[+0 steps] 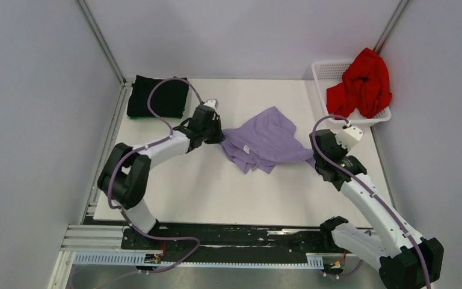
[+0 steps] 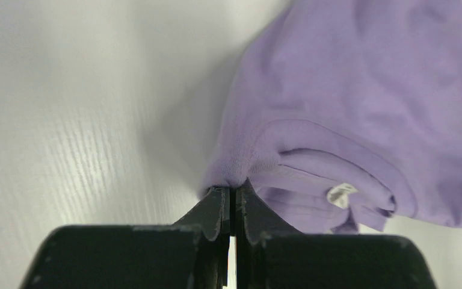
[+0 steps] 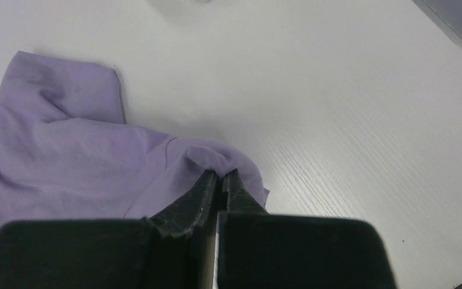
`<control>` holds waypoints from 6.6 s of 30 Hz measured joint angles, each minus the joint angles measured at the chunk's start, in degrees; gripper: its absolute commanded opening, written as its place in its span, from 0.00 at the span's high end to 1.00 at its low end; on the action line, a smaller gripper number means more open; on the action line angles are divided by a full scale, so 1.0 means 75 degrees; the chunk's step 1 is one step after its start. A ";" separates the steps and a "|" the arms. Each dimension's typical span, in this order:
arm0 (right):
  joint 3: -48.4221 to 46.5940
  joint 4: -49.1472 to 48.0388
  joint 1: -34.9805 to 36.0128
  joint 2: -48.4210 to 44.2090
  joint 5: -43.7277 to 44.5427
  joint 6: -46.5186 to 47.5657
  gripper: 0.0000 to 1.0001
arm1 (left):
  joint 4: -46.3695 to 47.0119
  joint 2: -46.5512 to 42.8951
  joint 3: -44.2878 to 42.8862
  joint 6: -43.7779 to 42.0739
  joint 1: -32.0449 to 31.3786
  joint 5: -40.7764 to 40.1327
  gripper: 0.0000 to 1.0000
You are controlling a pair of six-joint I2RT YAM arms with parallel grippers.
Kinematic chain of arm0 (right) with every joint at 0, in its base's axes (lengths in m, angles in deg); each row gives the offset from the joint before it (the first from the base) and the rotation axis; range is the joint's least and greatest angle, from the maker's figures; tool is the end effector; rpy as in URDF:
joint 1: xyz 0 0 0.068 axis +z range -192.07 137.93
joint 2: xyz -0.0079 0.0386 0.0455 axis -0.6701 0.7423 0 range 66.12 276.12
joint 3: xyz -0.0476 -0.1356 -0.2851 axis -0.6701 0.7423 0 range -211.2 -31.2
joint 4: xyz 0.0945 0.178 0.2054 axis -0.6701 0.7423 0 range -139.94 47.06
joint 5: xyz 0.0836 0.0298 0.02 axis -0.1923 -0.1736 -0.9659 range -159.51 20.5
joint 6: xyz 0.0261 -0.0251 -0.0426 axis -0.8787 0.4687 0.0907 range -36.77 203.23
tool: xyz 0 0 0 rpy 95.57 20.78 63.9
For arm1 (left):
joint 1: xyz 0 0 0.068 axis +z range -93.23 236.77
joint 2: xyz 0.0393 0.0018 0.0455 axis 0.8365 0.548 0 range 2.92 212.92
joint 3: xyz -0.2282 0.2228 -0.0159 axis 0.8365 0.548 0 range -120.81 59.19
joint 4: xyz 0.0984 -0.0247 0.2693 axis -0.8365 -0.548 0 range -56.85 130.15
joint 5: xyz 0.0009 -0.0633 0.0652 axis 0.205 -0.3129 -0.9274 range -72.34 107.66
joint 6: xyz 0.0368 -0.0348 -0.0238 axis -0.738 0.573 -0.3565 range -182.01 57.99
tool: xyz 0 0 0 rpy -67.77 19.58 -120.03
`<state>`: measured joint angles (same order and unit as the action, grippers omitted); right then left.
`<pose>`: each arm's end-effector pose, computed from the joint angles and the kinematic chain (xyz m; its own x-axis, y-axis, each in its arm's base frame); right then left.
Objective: Fold and stack the t-shirts
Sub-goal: Flatten out the tshirt
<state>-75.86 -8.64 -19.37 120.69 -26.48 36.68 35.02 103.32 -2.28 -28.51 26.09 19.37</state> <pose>0.1785 0.0463 0.3000 -0.4129 0.4025 -0.8170 0.5992 0.7956 0.0891 0.3496 -0.2089 0.2172 -0.7904 -0.1725 -0.5879 0.1107 0.9035 -0.4140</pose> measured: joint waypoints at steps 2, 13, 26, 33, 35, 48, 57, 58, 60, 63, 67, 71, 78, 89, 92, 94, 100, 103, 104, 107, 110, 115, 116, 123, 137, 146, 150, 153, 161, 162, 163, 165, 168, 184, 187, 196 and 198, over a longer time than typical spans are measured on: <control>-0.0207 -0.0009 -0.0003 -0.0044 0.0003 0.0187 1.00 | -0.0015 -0.0615 0.0050 -0.0154 0.0000 -0.0192 1.00; -0.2331 -0.1550 -0.0003 -0.2002 -0.1294 0.2127 1.00 | -0.0414 -0.5415 -0.0149 -0.1192 -0.0015 -0.1107 1.00; -0.5158 -0.2690 -0.0003 -0.2495 -0.5592 0.2975 1.00 | -0.1504 -0.7755 -0.2524 -0.2189 -0.0015 -0.0740 1.00; -0.5324 -0.2661 -0.0003 -0.2463 -0.5890 0.3002 1.00 | -0.1789 -0.7947 -0.2806 -0.2256 -0.0015 -0.0446 1.00; -0.5112 -0.2669 -0.0003 -0.2445 -0.5557 0.2993 1.00 | -0.1851 -0.7801 -0.2734 -0.2276 -0.0015 -0.0562 1.00; -0.0356 -0.1381 -0.0163 -0.0915 -0.3328 0.1128 0.95 | -0.0490 -0.2416 -0.1367 -0.2291 0.1055 -0.2734 1.00; 0.0125 -0.0163 -0.2291 0.0580 -0.2873 0.0157 0.00 | -0.0848 0.3203 -0.5097 -0.2285 0.1393 -0.1632 0.00; 0.0023 -0.0122 -0.2291 0.0583 -0.2809 0.0149 0.00 | -0.0903 0.3200 -0.5164 -0.2282 0.1384 -0.1524 0.00; -0.0224 -0.0146 -0.2288 0.0519 -0.2821 0.0192 0.00 | -0.0886 0.3010 -0.5249 -0.2296 0.1341 -0.1306 0.00; -0.0283 -0.0589 -0.2291 0.0286 -0.3398 0.0597 0.00 | -0.1029 0.2384 -0.5155 -0.2317 0.1218 -0.1239 0.00; 0.0058 -0.1760 -0.2206 0.0163 -0.5380 0.1411 0.00 | -0.1061 0.0560 -0.3885 -0.2276 0.0857 -0.1349 0.00; 0.0163 -0.2407 -0.1282 0.0793 -0.6633 0.2276 0.00 | -0.1003 -0.1682 -0.1798 -0.1903 0.0323 -0.1396 0.00; -0.0810 -0.2748 0.0519 0.3264 -0.7481 0.3179 0.00 | -0.0455 -0.4115 0.1804 -0.0568 -0.0449 -0.0632 0.00; -0.2821 -0.2940 0.1891 0.6473 -0.4651 0.5703 0.00 | 0.0353 -0.4269 0.4704 0.1244 -0.0516 0.0032 0.00; -0.3028 -0.2903 0.1781 0.6962 -0.4132 0.5977 0.00 | 0.0402 -0.4272 0.4709 0.1486 -0.0527 -0.0344 0.00; -0.3264 -0.2873 0.1728 0.7099 -0.3736 0.6091 0.00 | 0.0338 -0.4272 0.4715 0.1664 -0.0542 -0.0723 0.00; -0.3456 -0.2879 0.1335 0.7271 -0.2981 0.5735 0.00 | 0.0152 -0.4328 0.4733 0.2101 -0.0548 -0.1816 0.00; -0.3404 -0.2882 0.0988 0.7227 -0.3153 0.5208 0.00 | 0.0114 -0.4214 0.4651 0.2235 -0.0527 -0.2101 0.00; -0.3381 -0.2871 0.0839 0.7175 -0.3174 0.5149 0.00 | 0.0114 -0.4173 0.4628 0.2241 -0.0507 -0.2124 0.00; -0.3171 -0.2754 0.0187 0.6901 -0.3200 0.4666 0.01 | 0.0067 -0.3984 0.4494 0.2273 -0.0391 -0.2256 0.00; -0.3142 -0.2544 -0.0647 0.6726 -0.3174 0.4112 0.04 | 0.0009 -0.3826 0.4371 0.2294 -0.0187 -0.2320 0.00; -0.3013 -0.2192 -0.1801 0.6545 -0.3284 0.3217 0.05 | -0.0079 -0.3660 0.4211 0.2291 0.0192 -0.2349 0.00; -0.2984 -0.2055 -0.1953 0.6519 -0.3305 0.3040 0.05 | -0.0119 -0.3628 0.4170 0.2288 0.0268 -0.2366 0.00; -0.2573 -0.1139 -0.2375 0.6149 -0.3378 0.1947 0.02 | -0.0361 -0.3270 0.3826 0.2139 0.0758 -0.2492 0.00; -0.1478 -0.0449 -0.3244 0.3471 -0.3206 0.1212 0.00 | -0.0321 -0.1087 0.1772 0.1212 0.1862 -0.2291 0.00; -0.0606 -0.1314 -0.3316 0.0618 -0.4514 0.1393 0.00 | -0.1425 -0.2285 0.1201 0.0822 0.1990 -0.2084 0.00; 0.0154 -0.2168 -0.3316 -0.0216 -0.5458 0.1480 0.00 | -0.2264 -0.4517 0.1932 0.1198 0.1988 -0.2276 0.00; 0.0469 -0.2547 -0.3316 -0.0216 -0.5858 0.1483 0.00 | -0.2885 -0.5960 0.2804 0.1658 0.1990 -0.2451 0.00; 0.0498 -0.2961 -0.3316 0.0542 -0.6525 0.1574 0.00 | -0.4476 -0.6601 0.4159 0.2914 0.1990 -0.2871 0.12; 0.0498 -0.2967 -0.3316 0.0589 -0.6557 0.1585 0.00 | -0.4532 -0.6516 0.4162 0.2990 0.1990 -0.2903 0.14; 0.0498 -0.2967 -0.3316 0.0624 -0.6572 0.1597 0.00 | -0.4532 -0.6379 0.4162 0.3080 0.1990 -0.2935 0.18; 0.0498 -0.2967 -0.3316 0.0644 -0.6589 0.1620 0.00 | -0.4517 -0.6079 0.4162 0.3223 0.1990 -0.3034 0.26; 0.0498 -0.2970 -0.3316 0.0647 -0.6612 0.1623 0.00 | -0.4421 -0.5572 0.4164 0.3433 0.1996 -0.3203 0.29; 0.0498 -0.2964 -0.3316 0.0647 -0.6612 0.1655 0.00 | -0.2562 -0.4296 0.4287 0.4039 0.2264 -0.3681 0.50; 0.0498 -0.2964 -0.3316 0.0647 -0.6607 0.1655 0.00 | -0.2317 -0.4217 0.4290 0.4068 0.2296 -0.3669 0.61; 0.0498 -0.2932 -0.3316 0.0647 -0.6519 0.1682 0.00 | -0.1982 -0.3984 0.4264 0.3920 0.2302 -0.3587 1.00; 0.0498 -0.2882 -0.3316 0.0656 -0.6496 0.1687 0.02 | -0.1973 -0.3987 0.4261 0.3896 0.2302 -0.3555 1.00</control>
<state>-72.12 -30.25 -44.25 125.60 -75.20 49.34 20.23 73.42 29.68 0.71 43.36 -7.29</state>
